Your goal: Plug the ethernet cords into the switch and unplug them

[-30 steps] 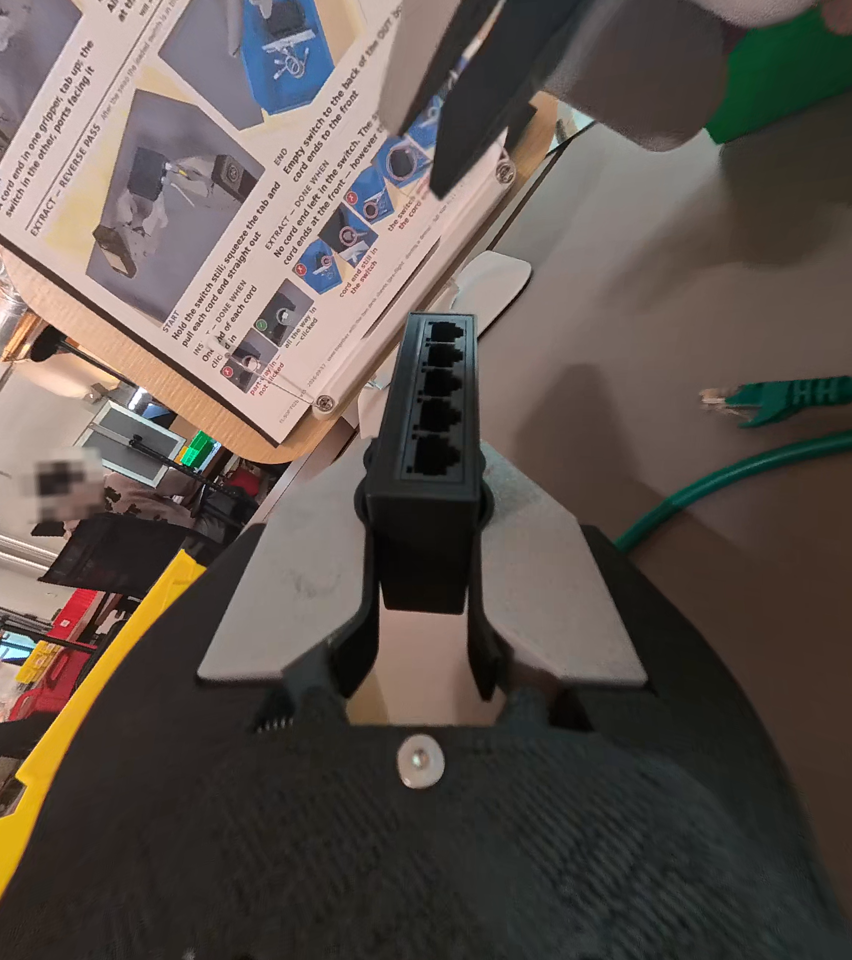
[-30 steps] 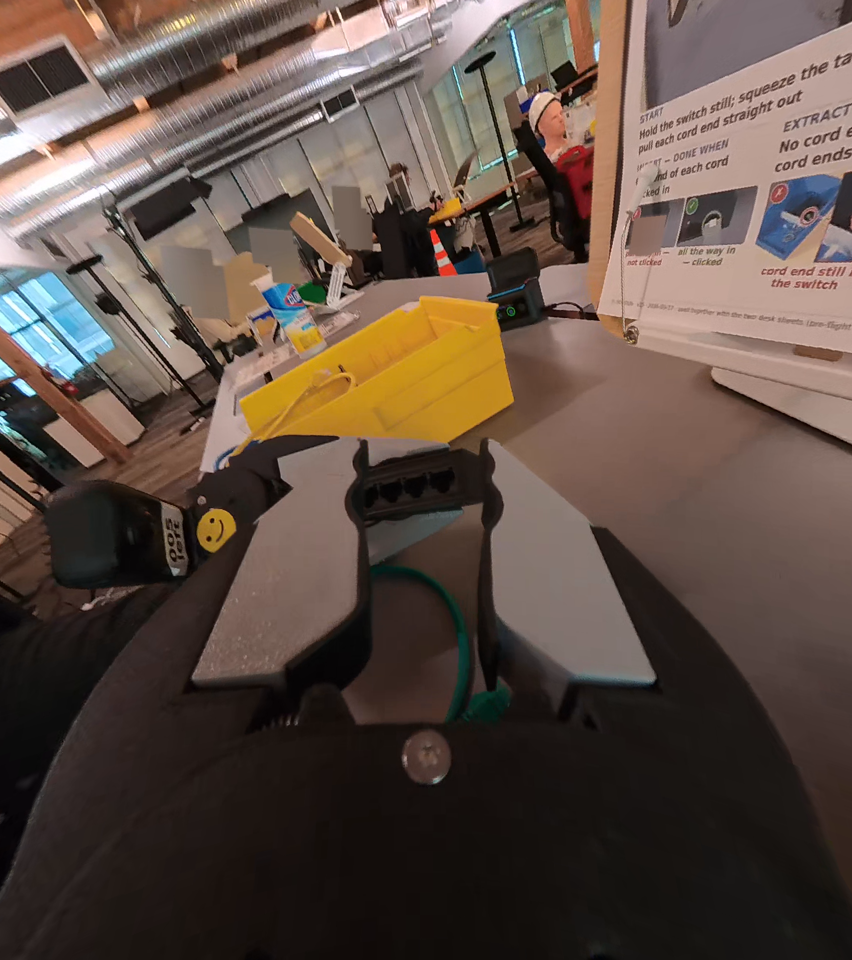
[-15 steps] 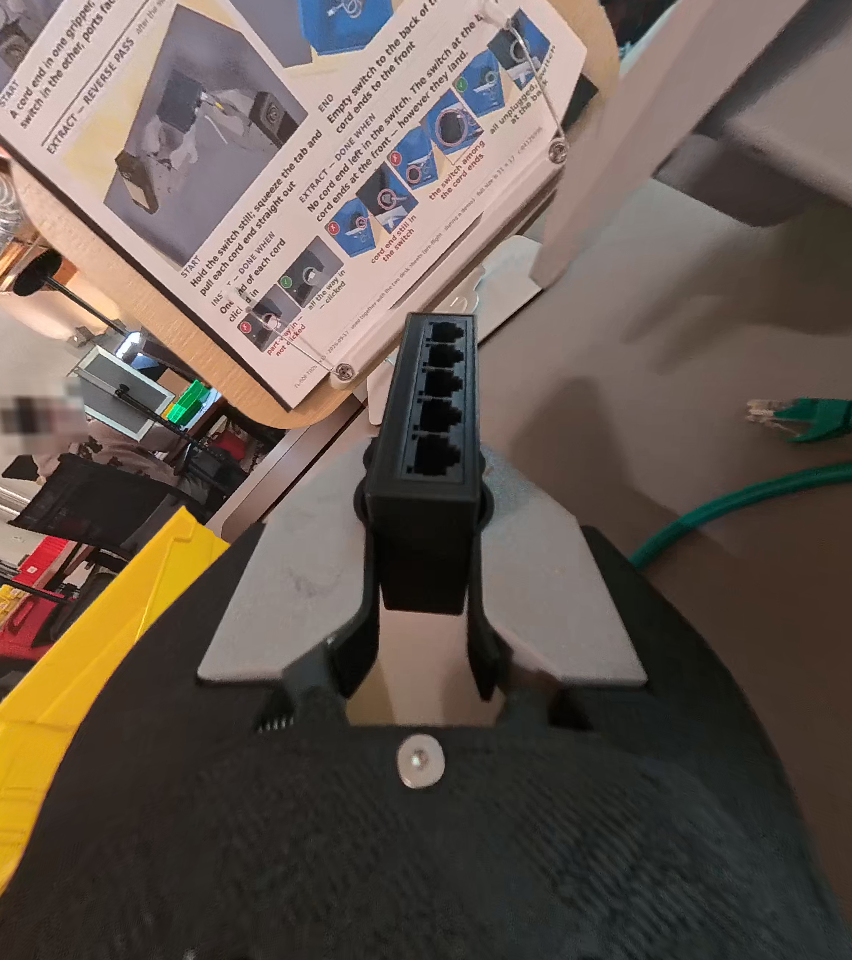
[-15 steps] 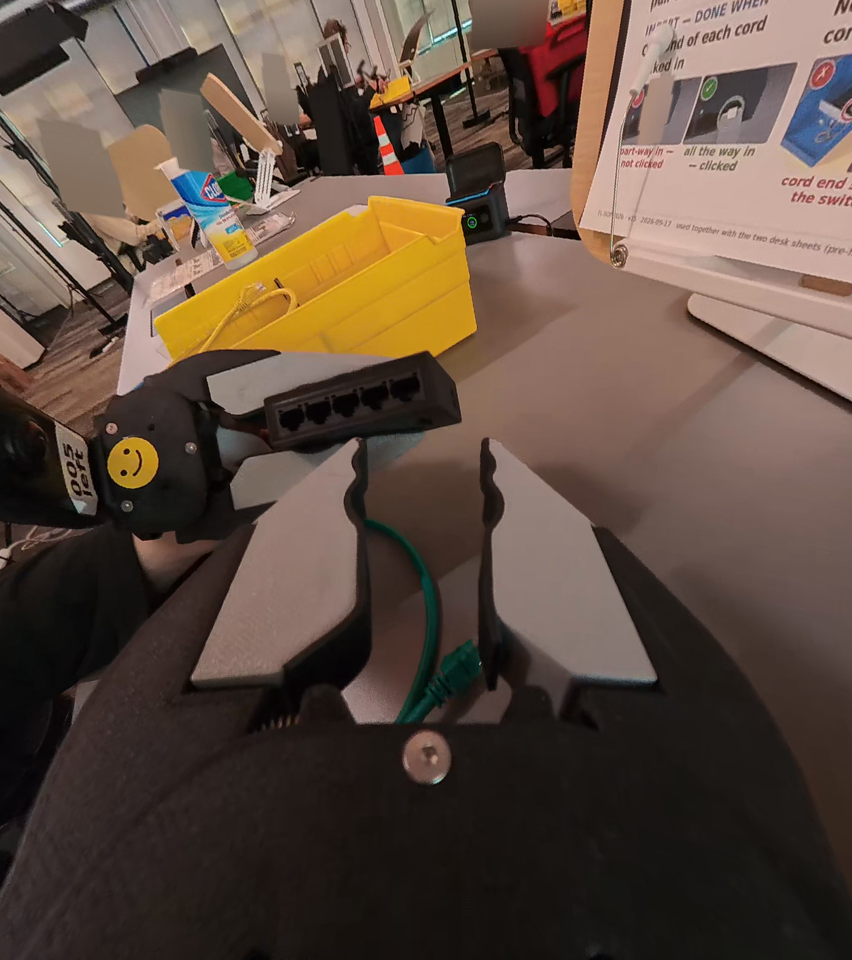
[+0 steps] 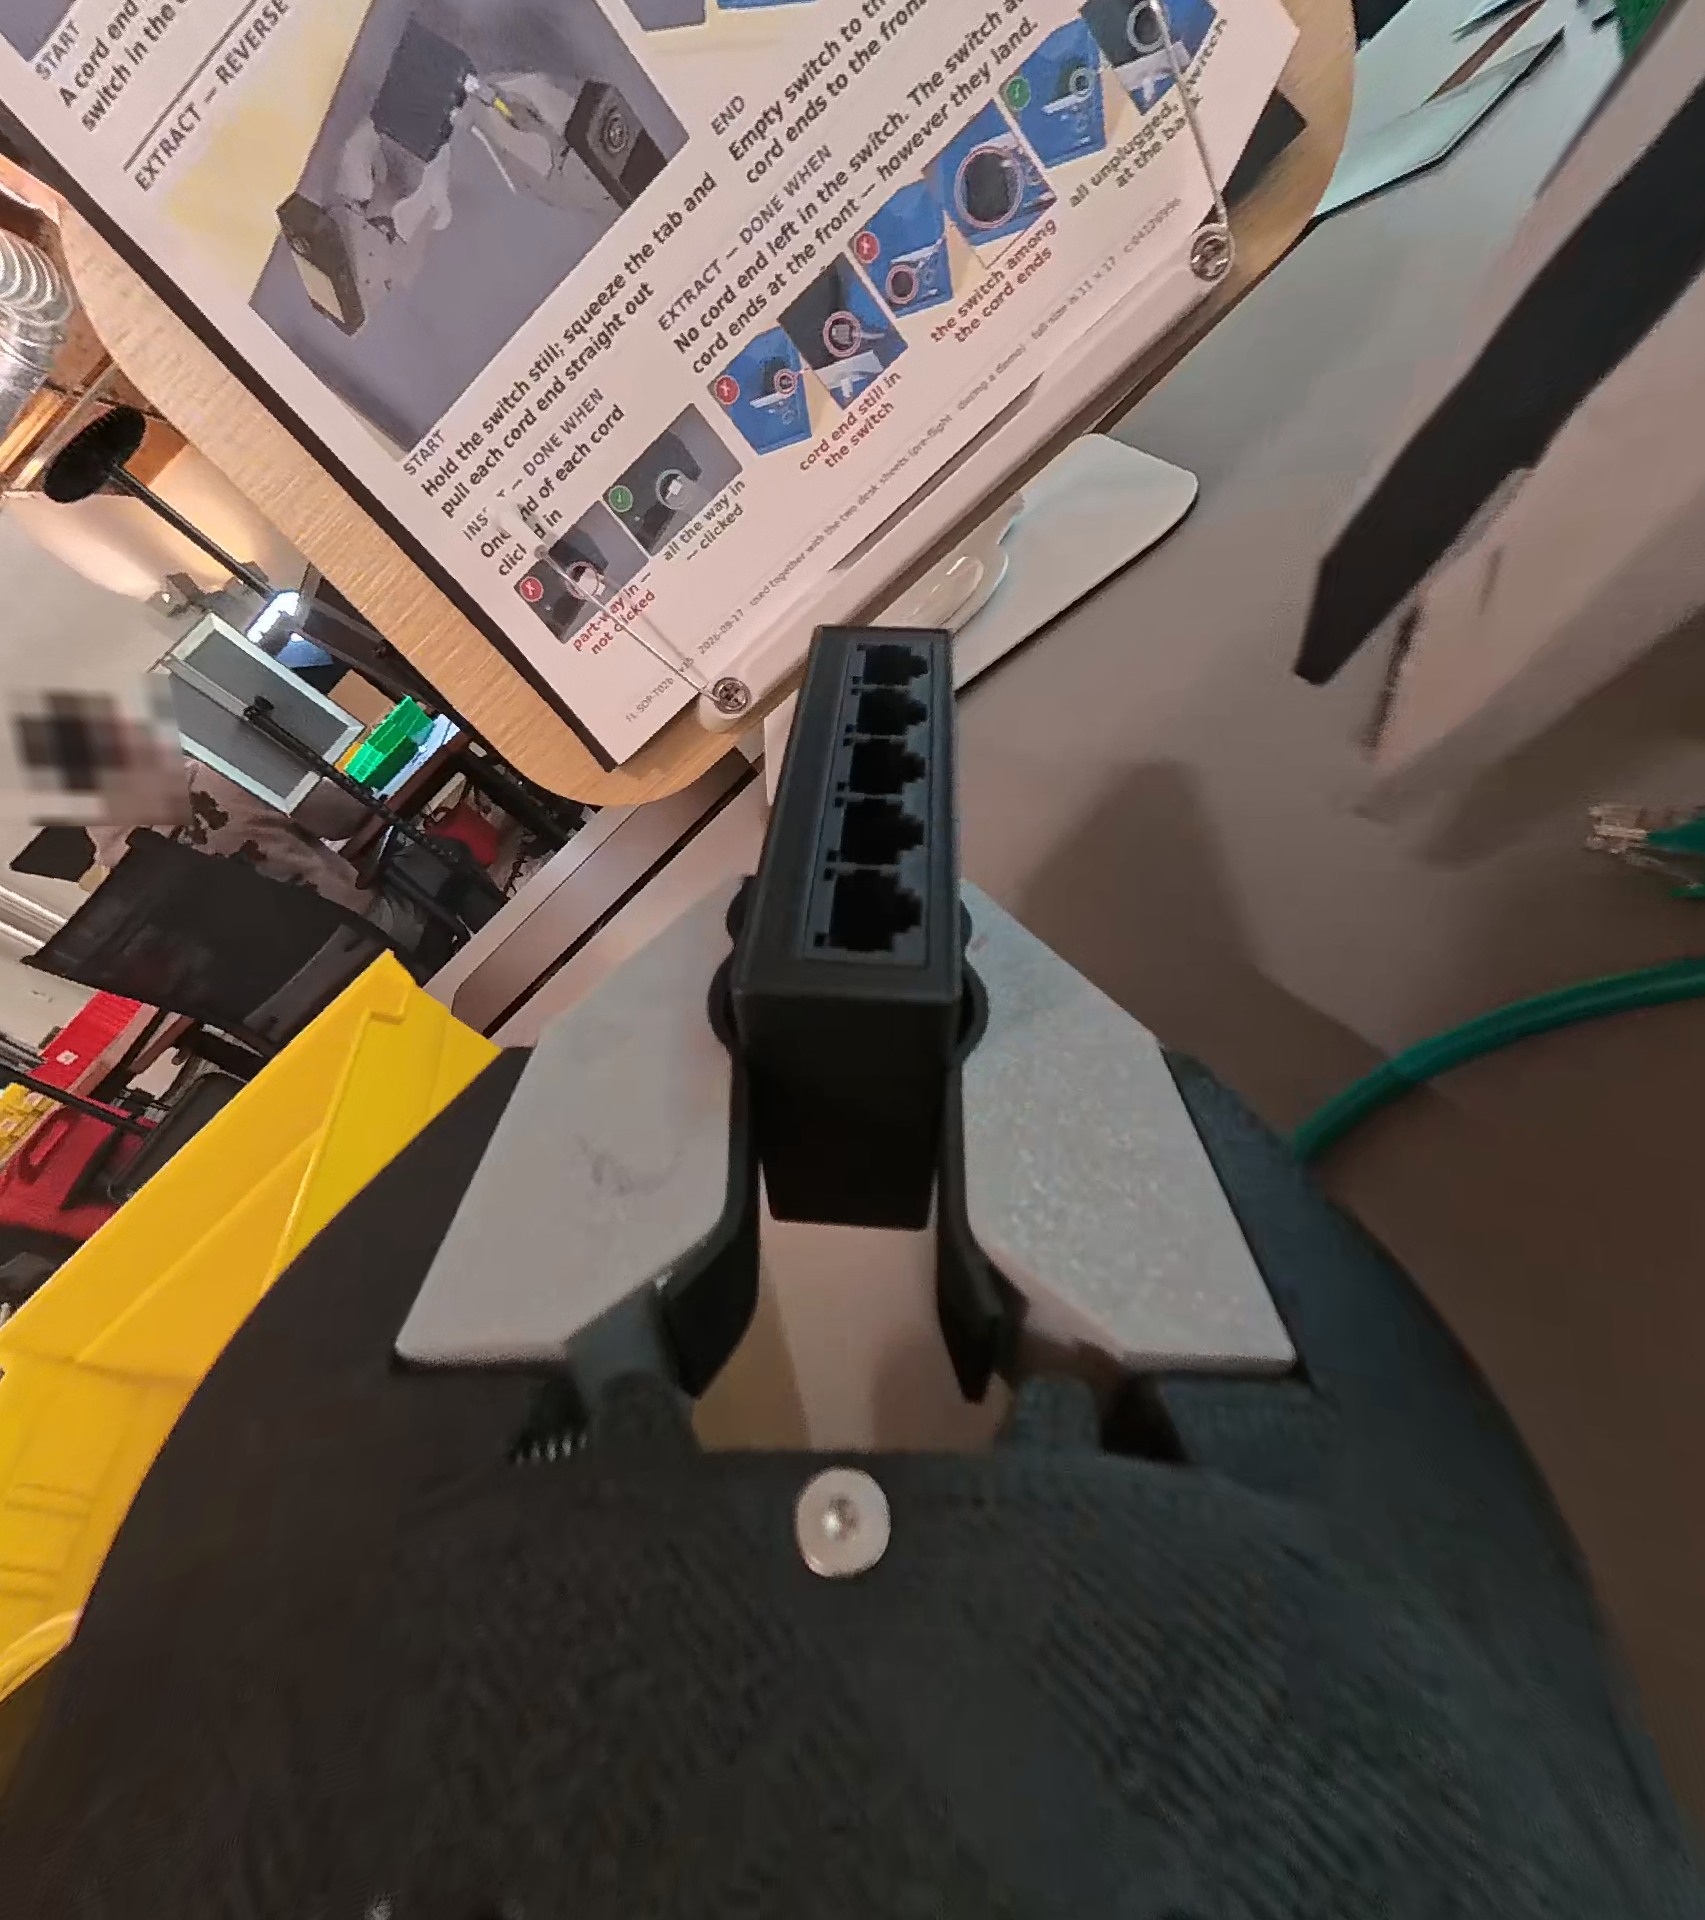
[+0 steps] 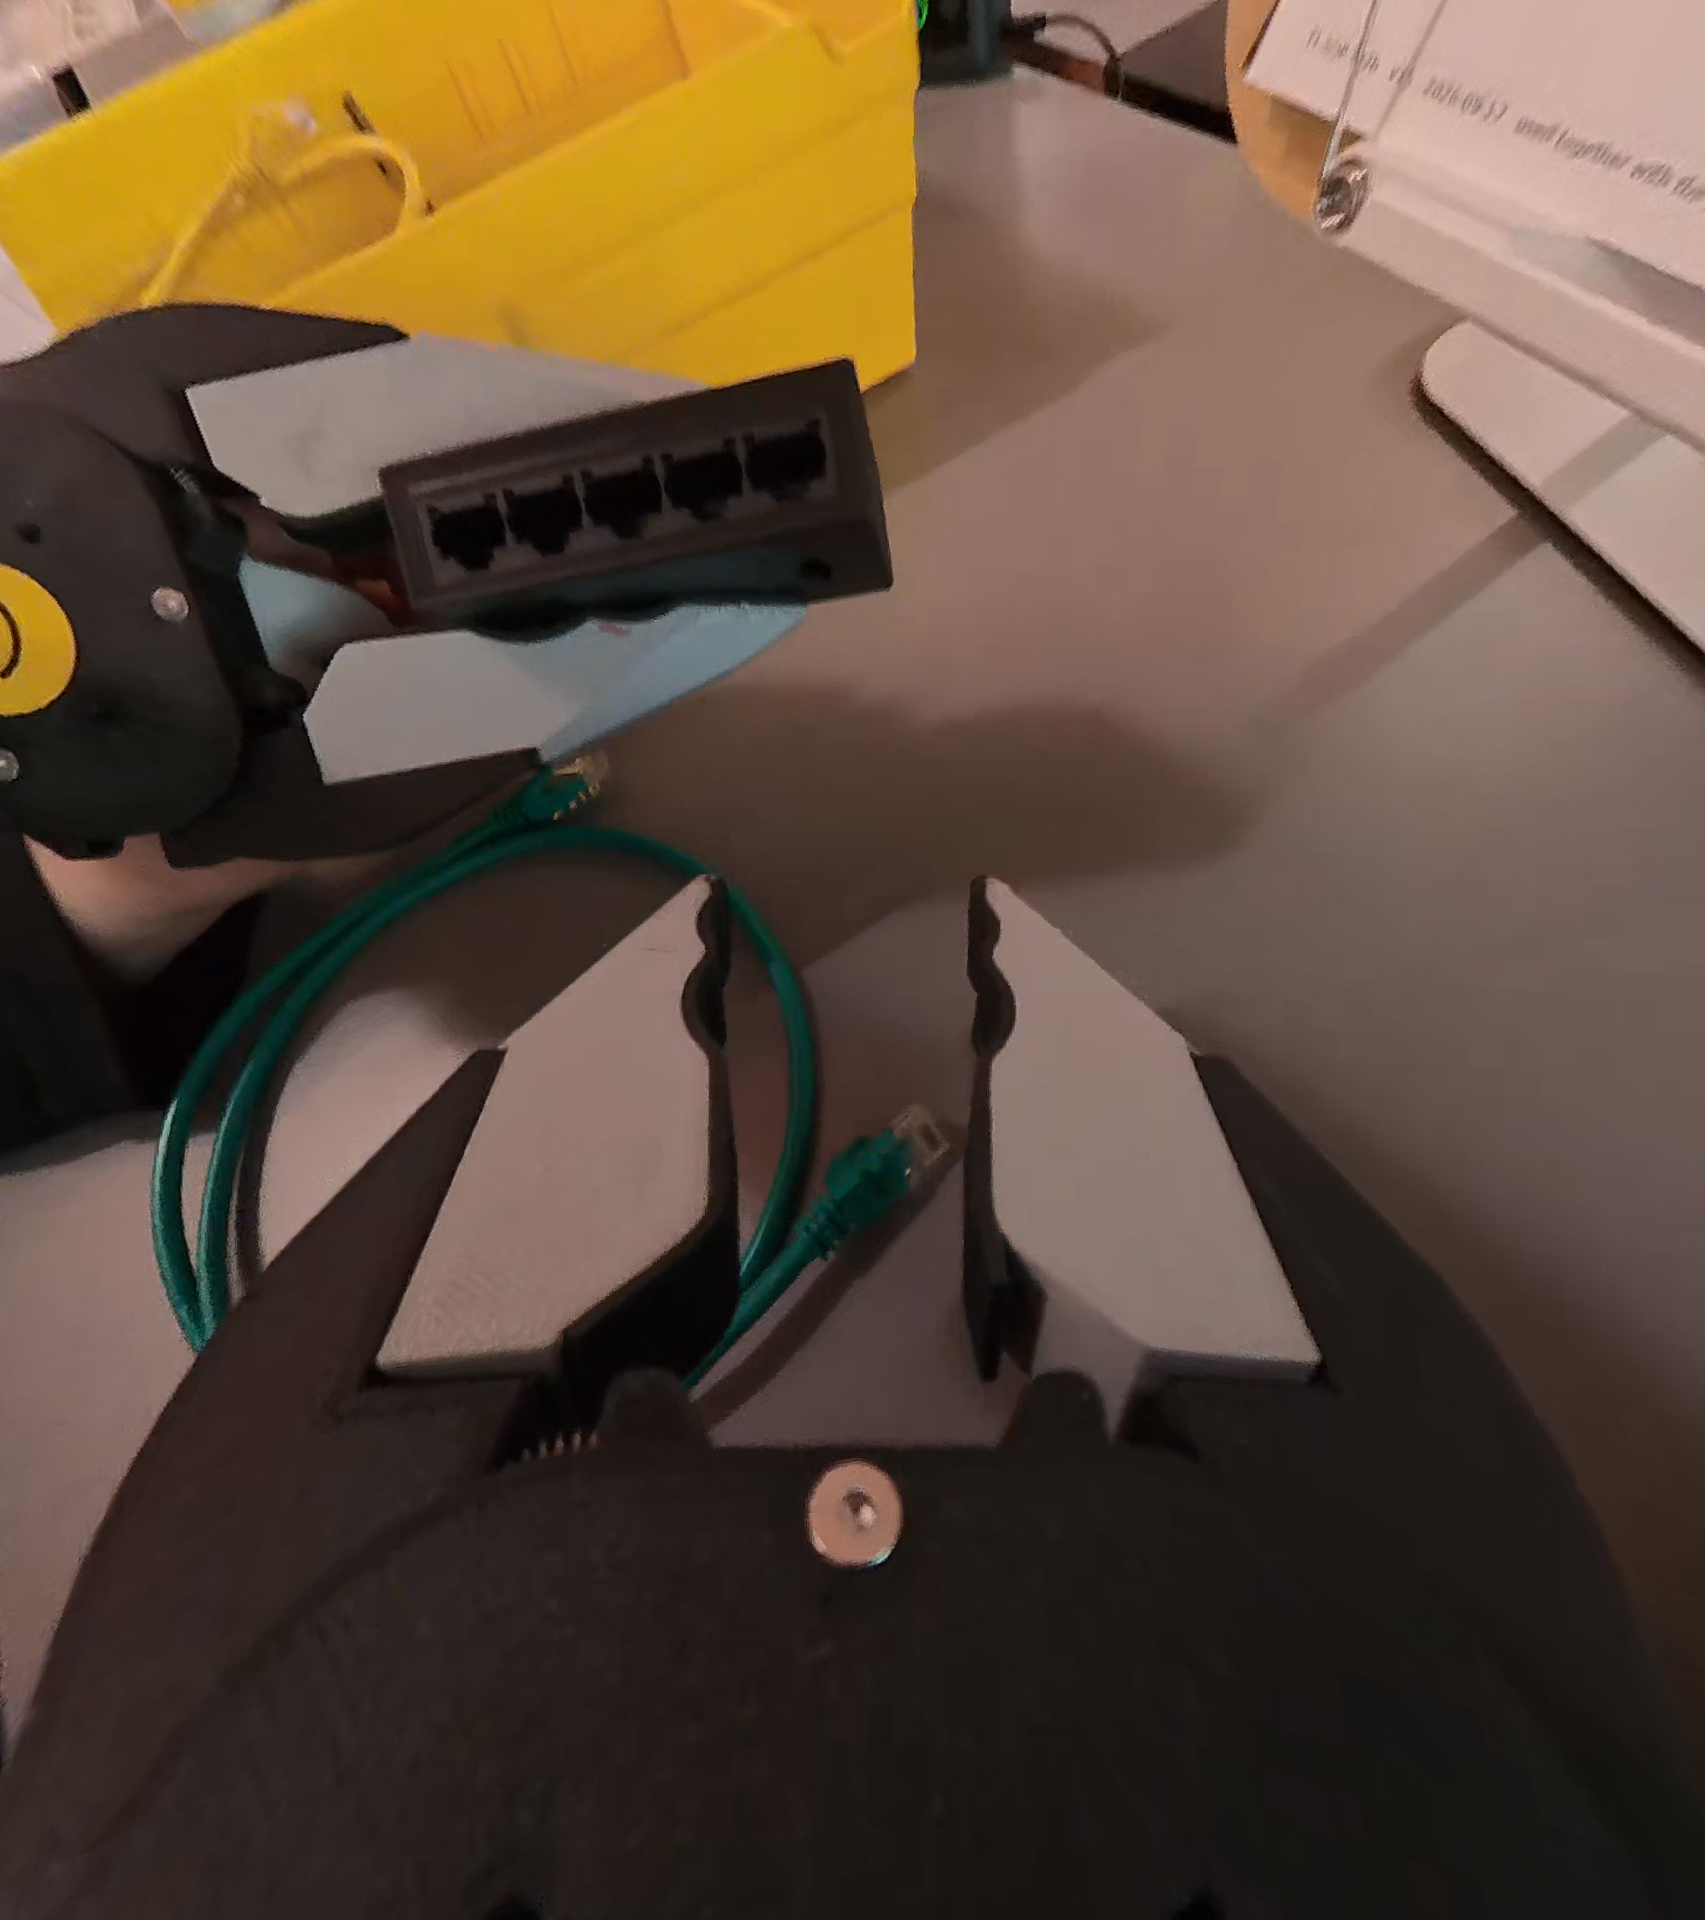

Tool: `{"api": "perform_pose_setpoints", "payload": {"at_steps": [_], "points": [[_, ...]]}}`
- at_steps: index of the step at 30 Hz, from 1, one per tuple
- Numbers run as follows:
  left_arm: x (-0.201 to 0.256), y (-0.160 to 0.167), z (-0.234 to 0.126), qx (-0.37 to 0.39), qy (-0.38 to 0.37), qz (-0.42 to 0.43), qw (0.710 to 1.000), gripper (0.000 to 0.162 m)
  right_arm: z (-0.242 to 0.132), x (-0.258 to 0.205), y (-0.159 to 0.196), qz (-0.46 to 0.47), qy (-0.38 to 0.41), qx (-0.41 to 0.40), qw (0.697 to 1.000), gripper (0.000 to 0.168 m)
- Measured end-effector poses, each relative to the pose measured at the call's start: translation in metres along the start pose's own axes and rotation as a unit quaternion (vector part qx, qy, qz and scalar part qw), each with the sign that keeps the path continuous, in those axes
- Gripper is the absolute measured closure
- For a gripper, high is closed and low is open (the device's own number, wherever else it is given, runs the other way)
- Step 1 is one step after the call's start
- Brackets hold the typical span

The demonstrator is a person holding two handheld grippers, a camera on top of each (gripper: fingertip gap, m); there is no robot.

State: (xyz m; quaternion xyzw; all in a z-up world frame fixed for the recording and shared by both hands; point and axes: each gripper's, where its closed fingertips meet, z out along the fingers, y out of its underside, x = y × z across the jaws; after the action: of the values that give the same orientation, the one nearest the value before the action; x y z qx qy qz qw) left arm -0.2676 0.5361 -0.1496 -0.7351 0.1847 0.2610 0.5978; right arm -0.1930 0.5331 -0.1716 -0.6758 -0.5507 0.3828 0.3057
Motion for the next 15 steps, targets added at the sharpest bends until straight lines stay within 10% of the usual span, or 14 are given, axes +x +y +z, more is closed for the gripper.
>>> {"api": "perform_pose_setpoints", "payload": {"at_steps": [15], "points": [[-0.002, 0.001, 0.001, -0.006, -0.008, 0.009, 1.0, 0.129, 0.0, -0.005, 0.041, -0.028, 0.011, -0.13, 0.991, 0.145]]}}
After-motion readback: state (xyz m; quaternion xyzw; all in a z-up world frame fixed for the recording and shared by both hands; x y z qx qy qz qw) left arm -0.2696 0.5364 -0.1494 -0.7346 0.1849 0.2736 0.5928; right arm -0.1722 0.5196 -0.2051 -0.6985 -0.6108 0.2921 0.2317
